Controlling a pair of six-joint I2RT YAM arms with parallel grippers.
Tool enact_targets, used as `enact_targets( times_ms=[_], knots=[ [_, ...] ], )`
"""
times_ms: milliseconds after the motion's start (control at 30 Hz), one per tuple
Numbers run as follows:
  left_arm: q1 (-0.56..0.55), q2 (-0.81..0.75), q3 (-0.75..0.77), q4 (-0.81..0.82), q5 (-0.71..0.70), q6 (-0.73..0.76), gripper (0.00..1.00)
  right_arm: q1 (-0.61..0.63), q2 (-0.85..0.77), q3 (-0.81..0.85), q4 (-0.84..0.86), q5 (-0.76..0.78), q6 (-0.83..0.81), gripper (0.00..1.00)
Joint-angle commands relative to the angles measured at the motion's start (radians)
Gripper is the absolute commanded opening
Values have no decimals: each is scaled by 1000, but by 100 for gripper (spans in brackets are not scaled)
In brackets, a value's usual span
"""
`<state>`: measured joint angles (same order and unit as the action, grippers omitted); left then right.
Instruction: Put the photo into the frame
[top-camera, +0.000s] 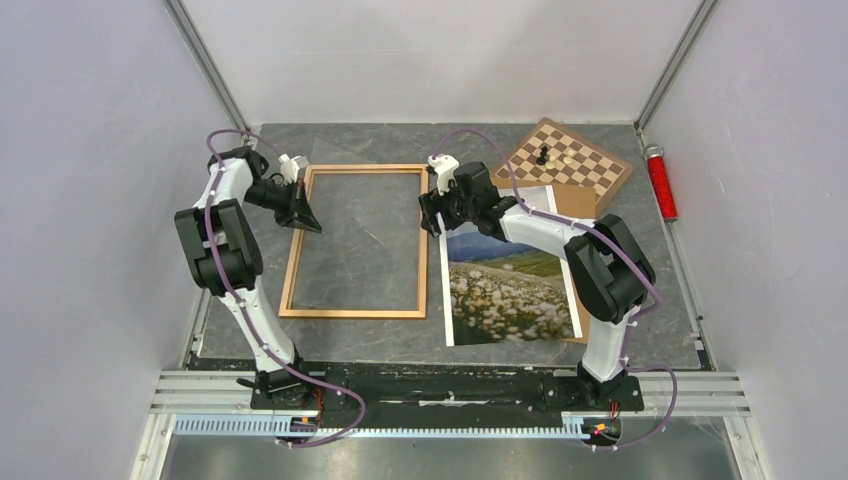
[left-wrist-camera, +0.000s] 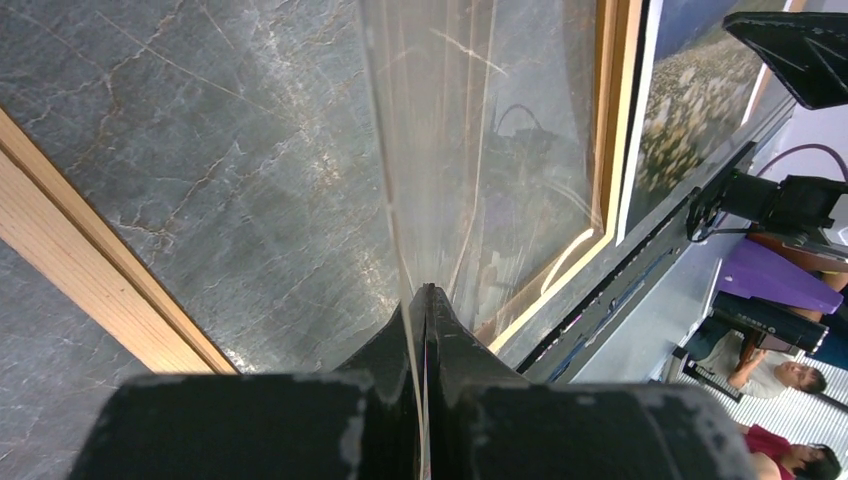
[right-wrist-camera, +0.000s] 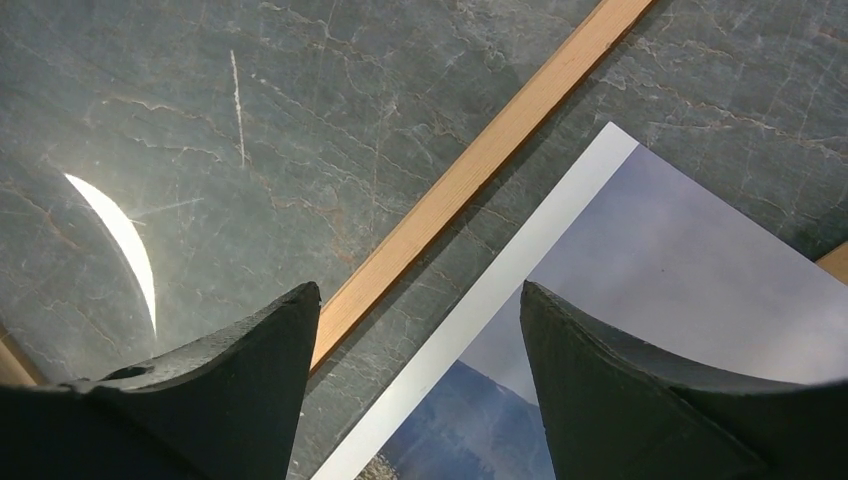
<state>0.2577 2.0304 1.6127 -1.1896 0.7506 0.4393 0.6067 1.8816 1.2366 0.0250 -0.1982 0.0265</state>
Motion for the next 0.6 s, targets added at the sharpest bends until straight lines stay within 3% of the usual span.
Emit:
enact_targets(
  times_ms=[0,567],
  knots=[
    [9,-84,3,22,62,47,2,2,6,51,-3,26,19,75],
    [15,-176,-171,71,98,67,2,30,123,122,-70,45,101,56]
  ],
)
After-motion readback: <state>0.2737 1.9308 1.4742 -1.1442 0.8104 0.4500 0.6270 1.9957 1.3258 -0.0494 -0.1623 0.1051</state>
